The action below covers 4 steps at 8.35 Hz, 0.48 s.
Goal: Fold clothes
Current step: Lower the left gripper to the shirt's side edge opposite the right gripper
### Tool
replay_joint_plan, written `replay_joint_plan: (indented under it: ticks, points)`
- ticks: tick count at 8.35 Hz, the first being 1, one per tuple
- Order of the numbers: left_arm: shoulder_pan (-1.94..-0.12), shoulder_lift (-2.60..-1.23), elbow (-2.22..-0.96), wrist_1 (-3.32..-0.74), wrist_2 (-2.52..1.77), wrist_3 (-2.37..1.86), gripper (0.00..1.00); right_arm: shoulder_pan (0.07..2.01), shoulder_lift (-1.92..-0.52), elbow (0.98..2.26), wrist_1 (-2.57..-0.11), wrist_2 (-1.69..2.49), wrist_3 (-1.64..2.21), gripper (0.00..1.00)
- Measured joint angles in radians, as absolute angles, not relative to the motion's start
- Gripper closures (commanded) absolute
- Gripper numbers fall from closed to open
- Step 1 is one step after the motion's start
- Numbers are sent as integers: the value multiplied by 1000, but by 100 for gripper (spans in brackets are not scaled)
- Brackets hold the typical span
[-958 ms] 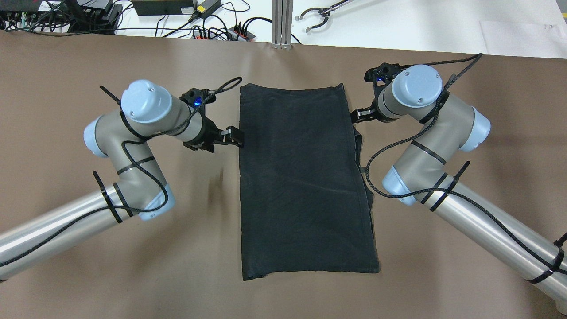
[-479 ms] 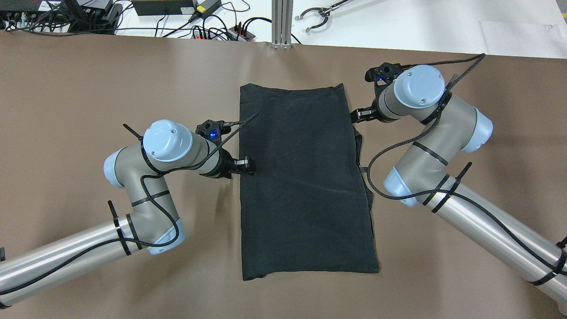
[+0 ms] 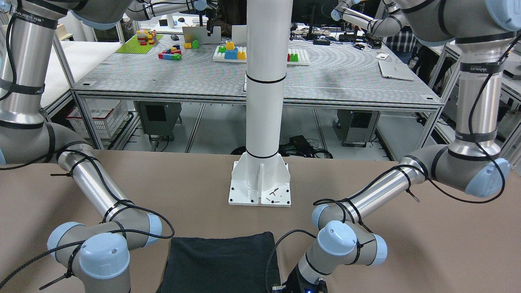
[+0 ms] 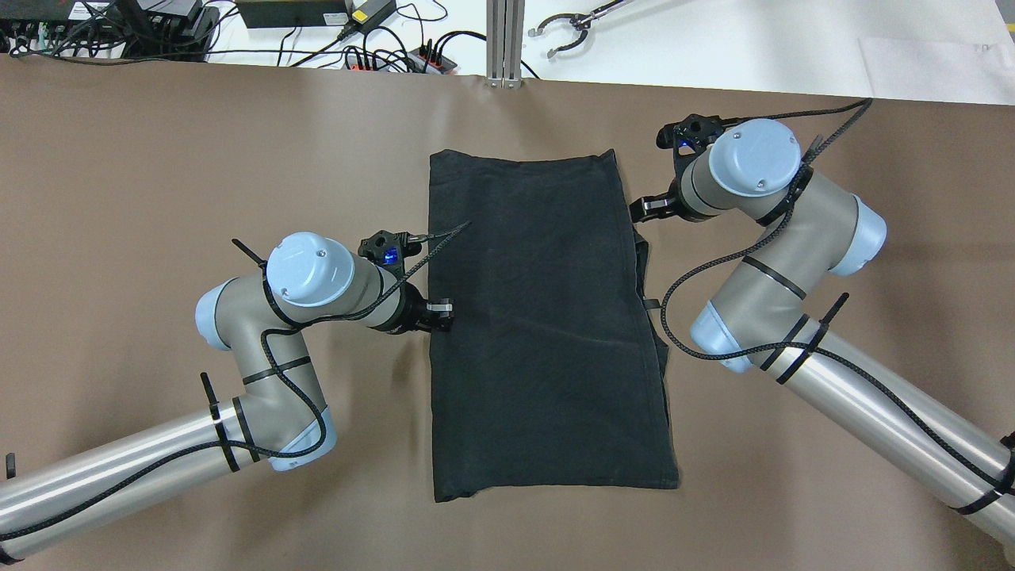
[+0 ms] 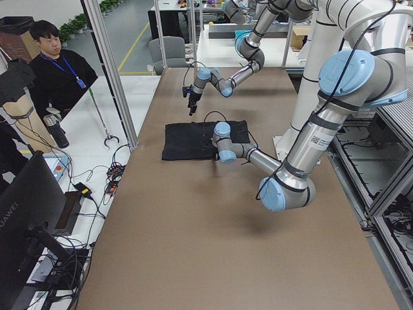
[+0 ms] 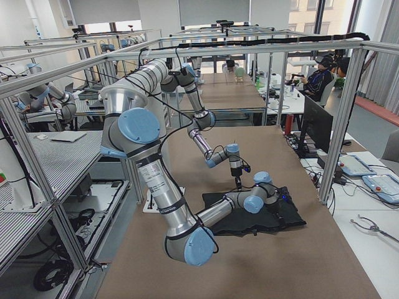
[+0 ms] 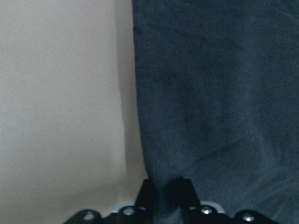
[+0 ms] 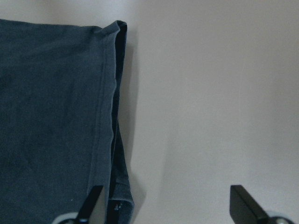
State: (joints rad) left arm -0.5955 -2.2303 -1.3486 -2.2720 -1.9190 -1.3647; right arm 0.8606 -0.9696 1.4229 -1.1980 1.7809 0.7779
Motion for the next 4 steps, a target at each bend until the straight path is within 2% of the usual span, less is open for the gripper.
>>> replay_joint_plan:
  ticks: [4]
  points:
    - [-603,-2217,-1370,-2273,-1924,-1356,100,859,-972,1425,-1197,1781,778,6]
